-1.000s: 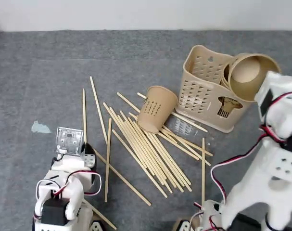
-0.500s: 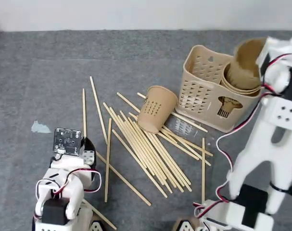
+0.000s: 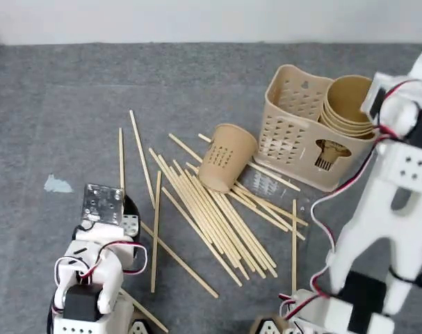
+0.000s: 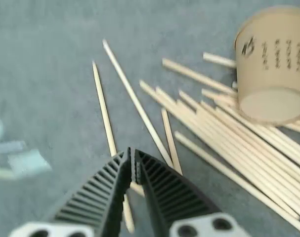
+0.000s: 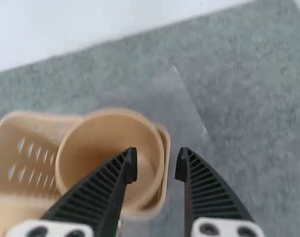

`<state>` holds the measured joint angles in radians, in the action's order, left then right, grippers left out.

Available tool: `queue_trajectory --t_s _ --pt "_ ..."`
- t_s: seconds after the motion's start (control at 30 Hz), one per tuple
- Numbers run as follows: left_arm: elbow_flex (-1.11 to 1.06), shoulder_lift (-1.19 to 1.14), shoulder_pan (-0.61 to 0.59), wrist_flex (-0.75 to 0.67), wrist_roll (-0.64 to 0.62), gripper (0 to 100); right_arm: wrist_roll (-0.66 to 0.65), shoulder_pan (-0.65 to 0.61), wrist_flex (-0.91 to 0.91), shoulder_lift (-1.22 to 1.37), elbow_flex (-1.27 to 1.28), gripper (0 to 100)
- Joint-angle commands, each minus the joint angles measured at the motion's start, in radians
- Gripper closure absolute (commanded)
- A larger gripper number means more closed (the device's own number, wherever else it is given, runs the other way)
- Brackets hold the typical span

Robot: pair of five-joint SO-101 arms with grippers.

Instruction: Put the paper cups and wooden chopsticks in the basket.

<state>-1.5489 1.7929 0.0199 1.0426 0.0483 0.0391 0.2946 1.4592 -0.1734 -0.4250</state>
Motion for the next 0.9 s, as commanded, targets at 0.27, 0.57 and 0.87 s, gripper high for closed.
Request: queue_trajectory --t_s 0.27,0.57,0.87 --pt "0.185 -0.02 0.006 -0.084 0.176 87 -0.127 -0.028 0.335 -0.196 -0.038 85.7" --pt "0.507 -0.509 0.126 -0.026 0.173 87 -0.124 -0.064 0.328 -0.206 0.216 85.5" --pt "0.966 -1.083 0.259 0.193 0.153 77 -0.124 -0.062 0.323 -0.206 0.385 85.5"
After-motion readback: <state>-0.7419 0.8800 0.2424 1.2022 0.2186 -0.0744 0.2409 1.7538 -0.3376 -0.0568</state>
